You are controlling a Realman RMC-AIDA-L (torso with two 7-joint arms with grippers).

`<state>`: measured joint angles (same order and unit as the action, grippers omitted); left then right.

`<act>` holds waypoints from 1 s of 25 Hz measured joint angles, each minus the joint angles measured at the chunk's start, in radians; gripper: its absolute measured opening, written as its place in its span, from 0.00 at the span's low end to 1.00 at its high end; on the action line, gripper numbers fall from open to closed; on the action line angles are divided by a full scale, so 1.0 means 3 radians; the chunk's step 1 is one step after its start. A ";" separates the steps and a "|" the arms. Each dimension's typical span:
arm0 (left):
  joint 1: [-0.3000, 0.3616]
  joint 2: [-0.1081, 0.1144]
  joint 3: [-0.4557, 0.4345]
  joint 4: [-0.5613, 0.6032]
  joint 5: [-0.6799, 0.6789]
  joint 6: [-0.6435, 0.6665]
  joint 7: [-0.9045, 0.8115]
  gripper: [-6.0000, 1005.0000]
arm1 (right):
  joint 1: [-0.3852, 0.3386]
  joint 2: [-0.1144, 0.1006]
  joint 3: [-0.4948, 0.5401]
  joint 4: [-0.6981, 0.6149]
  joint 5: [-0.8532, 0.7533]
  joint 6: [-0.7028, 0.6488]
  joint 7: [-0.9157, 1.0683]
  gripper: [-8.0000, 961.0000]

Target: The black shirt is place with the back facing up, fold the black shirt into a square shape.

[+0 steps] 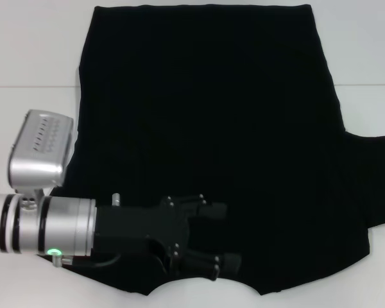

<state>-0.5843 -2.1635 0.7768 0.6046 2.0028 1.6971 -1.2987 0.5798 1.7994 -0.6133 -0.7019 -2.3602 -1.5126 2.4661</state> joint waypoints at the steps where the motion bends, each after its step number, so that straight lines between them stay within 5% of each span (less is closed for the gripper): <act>1: 0.0000 -0.0003 0.0024 -0.0001 0.0021 -0.0030 0.0038 0.82 | -0.0022 -0.0008 0.0022 0.0000 -0.0050 -0.0006 0.0040 0.79; 8: -0.0022 -0.0013 0.0248 -0.0041 0.0061 -0.0364 0.0103 0.95 | -0.0063 -0.0024 0.0188 0.0110 -0.0317 -0.0041 0.0105 0.77; 25: -0.0051 -0.0008 0.0273 -0.0047 0.0069 -0.0514 0.0076 0.95 | 0.0185 0.0049 0.0006 0.0619 -0.0399 0.0512 0.0111 0.71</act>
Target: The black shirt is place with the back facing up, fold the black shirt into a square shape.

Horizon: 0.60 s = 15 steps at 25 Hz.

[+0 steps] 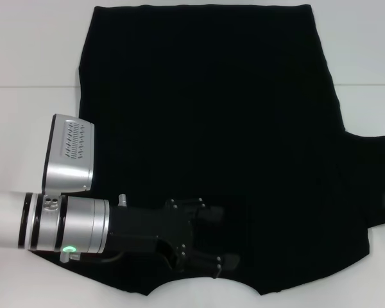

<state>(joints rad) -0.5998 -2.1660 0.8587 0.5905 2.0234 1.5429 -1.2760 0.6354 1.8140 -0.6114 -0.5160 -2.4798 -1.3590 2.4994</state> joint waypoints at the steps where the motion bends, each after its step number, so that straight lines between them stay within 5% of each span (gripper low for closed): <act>1: 0.0000 0.0000 0.0000 0.0000 0.0000 -0.0003 -0.0001 0.95 | 0.0003 0.0005 -0.0016 0.0002 -0.0001 0.0014 0.0004 0.70; 15: -0.0005 0.0000 -0.0012 -0.0005 -0.0017 -0.0020 -0.0045 0.95 | 0.0029 0.0121 -0.0128 0.0006 -0.0002 0.0381 0.0002 0.53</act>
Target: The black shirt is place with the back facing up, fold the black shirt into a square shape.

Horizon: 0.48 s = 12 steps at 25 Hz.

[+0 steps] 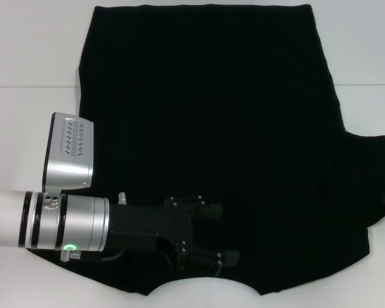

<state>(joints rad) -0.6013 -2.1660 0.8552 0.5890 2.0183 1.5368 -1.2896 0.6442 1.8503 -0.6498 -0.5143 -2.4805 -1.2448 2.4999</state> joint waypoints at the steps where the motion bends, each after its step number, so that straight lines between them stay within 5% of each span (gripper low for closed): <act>1: 0.0000 0.0000 -0.0001 0.0000 -0.0002 0.0000 -0.0001 0.95 | -0.0001 0.0009 -0.0013 -0.0003 0.0000 0.0012 0.0002 0.48; 9: 0.0000 0.0000 -0.0003 0.0000 -0.0014 0.0001 -0.0030 0.95 | -0.0060 0.0049 -0.0008 -0.0062 -0.0004 0.0106 -0.0018 0.09; 12: 0.0000 0.0000 -0.0003 0.0000 -0.0018 0.0001 -0.0057 0.95 | -0.0103 0.0060 0.0015 -0.0110 0.0010 0.0144 -0.0059 0.05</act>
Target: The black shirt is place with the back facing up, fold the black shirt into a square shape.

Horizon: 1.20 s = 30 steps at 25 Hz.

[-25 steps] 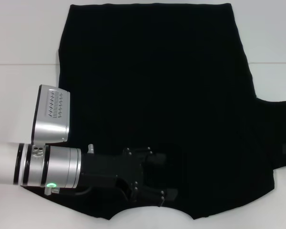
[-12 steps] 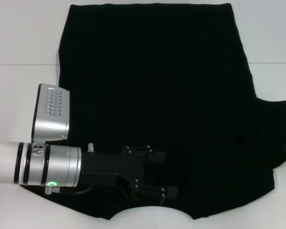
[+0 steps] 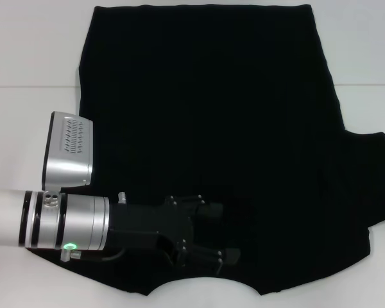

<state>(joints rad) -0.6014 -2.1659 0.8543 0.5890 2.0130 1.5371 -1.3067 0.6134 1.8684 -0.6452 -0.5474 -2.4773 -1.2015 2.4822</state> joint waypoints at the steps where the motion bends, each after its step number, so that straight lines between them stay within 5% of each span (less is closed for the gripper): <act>1: 0.0000 0.0000 -0.0002 0.0000 -0.0003 0.0000 -0.0013 0.95 | -0.0017 0.0008 0.0019 -0.0035 0.0006 0.0017 -0.0014 0.04; 13: 0.0002 0.0000 -0.0047 -0.0002 -0.0098 0.0015 -0.0178 0.95 | -0.0034 0.0010 0.0660 -0.0158 0.0131 0.0085 -0.0681 0.01; 26: 0.0008 -0.0005 -0.0045 -0.0055 -0.0177 -0.0001 -0.0205 0.95 | 0.0153 -0.0013 0.0647 -0.0159 0.0321 0.0118 -0.0970 0.01; 30: 0.0011 -0.0005 -0.0056 -0.0071 -0.0179 -0.0001 -0.0205 0.95 | 0.0268 0.0044 0.0610 -0.0160 0.0322 0.0014 -0.1024 0.01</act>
<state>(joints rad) -0.5979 -2.1674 0.8376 0.5677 1.9593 1.5369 -1.3683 0.6939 1.8817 -0.4621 -0.5953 -2.3806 -1.1973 2.1750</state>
